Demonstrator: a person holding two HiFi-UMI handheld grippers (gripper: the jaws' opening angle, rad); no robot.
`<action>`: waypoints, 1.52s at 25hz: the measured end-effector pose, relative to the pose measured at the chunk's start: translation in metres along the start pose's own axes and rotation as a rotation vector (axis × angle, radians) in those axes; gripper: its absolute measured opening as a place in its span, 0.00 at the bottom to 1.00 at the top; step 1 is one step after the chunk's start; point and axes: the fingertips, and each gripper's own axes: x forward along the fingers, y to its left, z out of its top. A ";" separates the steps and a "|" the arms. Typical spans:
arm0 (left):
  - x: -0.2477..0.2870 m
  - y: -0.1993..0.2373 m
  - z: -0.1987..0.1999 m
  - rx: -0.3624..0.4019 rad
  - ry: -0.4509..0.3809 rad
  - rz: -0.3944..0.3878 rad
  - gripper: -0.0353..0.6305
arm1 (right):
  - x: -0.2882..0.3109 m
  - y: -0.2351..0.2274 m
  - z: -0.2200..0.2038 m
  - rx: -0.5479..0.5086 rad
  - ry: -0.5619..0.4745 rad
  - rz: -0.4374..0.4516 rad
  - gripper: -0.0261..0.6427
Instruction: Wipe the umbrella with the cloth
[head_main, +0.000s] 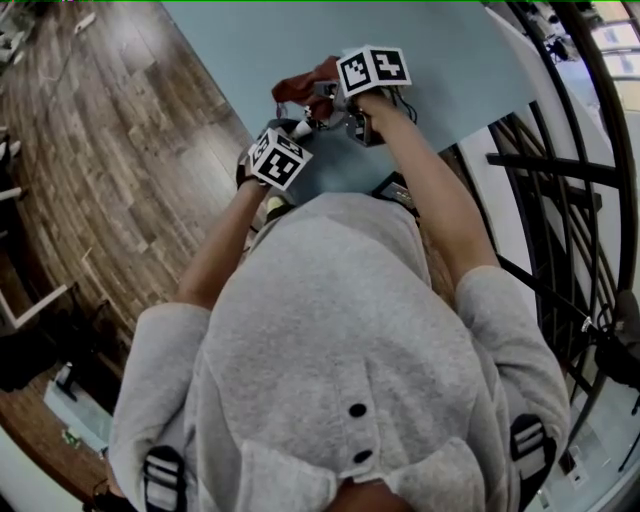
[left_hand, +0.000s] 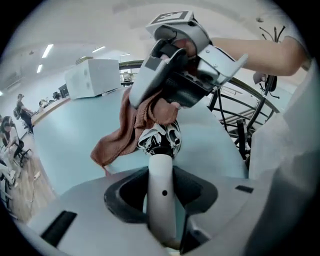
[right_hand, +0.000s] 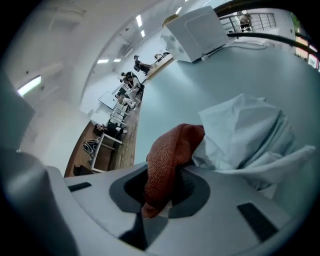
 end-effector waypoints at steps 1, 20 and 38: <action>-0.001 0.001 0.000 0.003 -0.001 0.001 0.29 | -0.001 -0.003 0.000 -0.013 0.016 -0.022 0.14; 0.001 0.002 0.000 -0.002 0.011 -0.004 0.29 | -0.015 -0.034 0.029 -0.397 0.190 -0.328 0.14; 0.002 0.000 0.000 0.000 0.015 -0.011 0.29 | -0.052 -0.089 0.074 -0.287 0.128 -0.391 0.15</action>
